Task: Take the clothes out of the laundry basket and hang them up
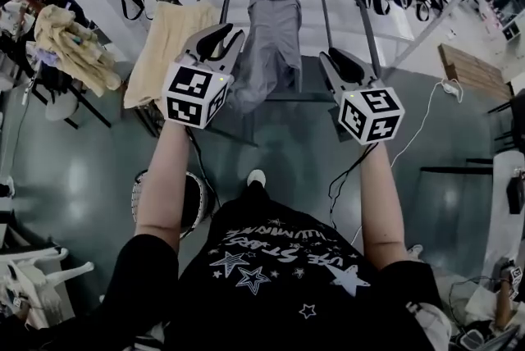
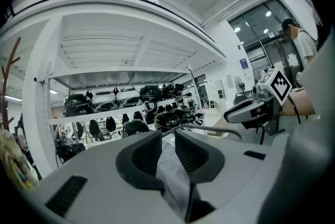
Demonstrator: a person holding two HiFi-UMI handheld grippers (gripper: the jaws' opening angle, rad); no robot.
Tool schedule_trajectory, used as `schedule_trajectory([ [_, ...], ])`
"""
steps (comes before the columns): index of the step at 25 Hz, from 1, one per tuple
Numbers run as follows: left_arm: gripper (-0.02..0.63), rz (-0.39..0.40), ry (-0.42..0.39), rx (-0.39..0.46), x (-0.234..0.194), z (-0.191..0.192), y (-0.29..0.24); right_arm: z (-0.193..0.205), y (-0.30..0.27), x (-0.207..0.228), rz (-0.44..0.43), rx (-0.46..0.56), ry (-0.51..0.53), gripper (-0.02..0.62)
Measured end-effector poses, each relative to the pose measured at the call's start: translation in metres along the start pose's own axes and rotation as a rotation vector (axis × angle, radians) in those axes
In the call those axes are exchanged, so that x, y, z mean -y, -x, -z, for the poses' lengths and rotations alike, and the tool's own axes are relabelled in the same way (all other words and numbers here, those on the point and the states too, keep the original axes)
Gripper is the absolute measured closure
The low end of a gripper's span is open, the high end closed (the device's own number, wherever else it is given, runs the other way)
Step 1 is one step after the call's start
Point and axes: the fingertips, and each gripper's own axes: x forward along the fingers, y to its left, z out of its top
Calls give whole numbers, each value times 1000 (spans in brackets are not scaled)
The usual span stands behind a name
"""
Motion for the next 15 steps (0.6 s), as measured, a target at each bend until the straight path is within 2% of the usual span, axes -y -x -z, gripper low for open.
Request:
schedule_trajectory([
  [6,562,-46,17,-29,45,11,45,9,62,-17,13,14,-8,533],
  [10,569,-43,46,-66,84,28,78,22,101,-29,12,27,-16,566],
  [15,572,-25,73,-119,134,52,122,42,142,-47,-9,44,-99,584],
])
